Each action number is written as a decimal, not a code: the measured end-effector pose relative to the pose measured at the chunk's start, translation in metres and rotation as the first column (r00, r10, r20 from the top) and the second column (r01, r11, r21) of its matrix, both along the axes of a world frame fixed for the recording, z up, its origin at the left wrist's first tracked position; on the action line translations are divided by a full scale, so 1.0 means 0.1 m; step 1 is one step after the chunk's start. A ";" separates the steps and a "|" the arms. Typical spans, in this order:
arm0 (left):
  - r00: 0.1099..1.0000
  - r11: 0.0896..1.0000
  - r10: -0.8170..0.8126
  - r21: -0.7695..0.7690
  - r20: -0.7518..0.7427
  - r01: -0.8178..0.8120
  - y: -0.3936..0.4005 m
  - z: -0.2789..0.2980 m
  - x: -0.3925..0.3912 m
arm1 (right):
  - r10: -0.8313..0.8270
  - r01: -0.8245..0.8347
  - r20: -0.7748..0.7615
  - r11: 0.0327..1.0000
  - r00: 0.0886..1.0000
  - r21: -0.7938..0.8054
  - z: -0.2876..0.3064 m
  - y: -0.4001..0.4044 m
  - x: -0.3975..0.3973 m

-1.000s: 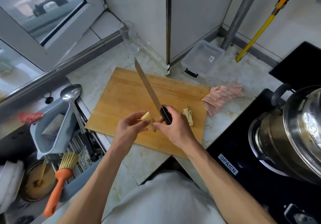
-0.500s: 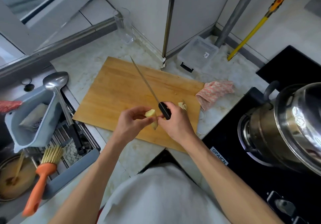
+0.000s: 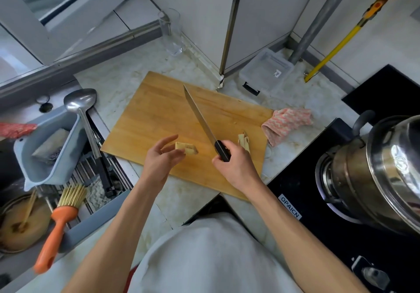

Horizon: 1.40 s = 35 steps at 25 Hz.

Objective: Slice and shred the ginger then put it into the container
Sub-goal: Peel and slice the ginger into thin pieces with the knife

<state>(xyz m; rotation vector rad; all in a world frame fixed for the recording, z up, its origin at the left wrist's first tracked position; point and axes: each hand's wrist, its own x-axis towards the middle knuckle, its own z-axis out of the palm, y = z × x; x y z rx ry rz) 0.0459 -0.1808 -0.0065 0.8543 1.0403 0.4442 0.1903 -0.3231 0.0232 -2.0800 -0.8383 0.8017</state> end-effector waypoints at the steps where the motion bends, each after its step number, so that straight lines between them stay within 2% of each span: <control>1: 0.999 0.998 -0.025 0.059 -0.028 0.027 0.00 -0.03 -0.01 | 0.004 -0.004 -0.010 1.000 1.000 -0.011 0.00 -0.01 0.00; 3: 0.996 0.980 -0.059 0.184 -0.068 0.071 -0.02 -0.06 -0.03 | 0.018 -0.019 -0.031 1.000 0.999 -0.016 0.00 -0.03 0.00; 6: 0.994 0.936 -0.096 0.336 -0.049 0.107 -0.06 -0.03 -0.03 | 0.023 -0.024 -0.070 1.000 0.997 -0.010 -0.01 -0.05 0.01; 9: 0.990 0.855 -0.118 0.500 -0.079 0.141 -0.09 -0.04 -0.04 | 0.027 -0.028 -0.093 1.000 0.995 -0.005 -0.04 -0.08 0.01; 15: 0.965 0.670 0.050 0.725 -0.259 0.160 -0.18 -0.22 -0.05 | 0.028 -0.027 -0.159 1.000 0.987 0.010 -0.06 -0.13 0.00; 19: 0.882 0.590 0.063 0.731 -0.467 0.344 -0.31 -0.35 -0.09 | 0.051 -0.052 -0.189 0.999 0.981 0.000 -0.11 -0.15 -0.04; 21: 0.851 0.593 0.056 0.703 -0.522 0.392 -0.30 -0.34 -0.10 | 0.050 -0.052 -0.188 0.999 0.981 -0.006 -0.12 -0.16 -0.04; 24: 0.858 0.633 0.001 0.665 -0.513 0.397 -0.22 -0.28 -0.10 | 0.061 -0.061 -0.191 0.998 0.980 0.005 -0.12 -0.17 -0.04; 25: 0.861 0.621 -0.004 0.673 -0.508 0.401 -0.21 -0.27 -0.10 | 0.067 -0.067 -0.186 0.998 0.980 0.004 -0.12 -0.17 -0.04; 31: 0.885 0.346 -0.007 0.829 -0.466 0.439 -0.27 -0.39 -0.12 | 0.081 -0.086 -0.136 0.996 0.987 -0.028 -0.10 -0.21 -0.02; 33: 0.882 0.324 -0.007 0.833 -0.472 0.449 -0.28 -0.41 -0.12 | 0.088 -0.093 -0.120 0.995 0.989 -0.041 -0.09 -0.22 0.00; 35: 0.882 0.339 0.000 0.830 -0.472 0.444 -0.28 -0.42 -0.14 | 0.090 -0.095 -0.109 0.994 0.990 -0.050 -0.09 -0.24 0.01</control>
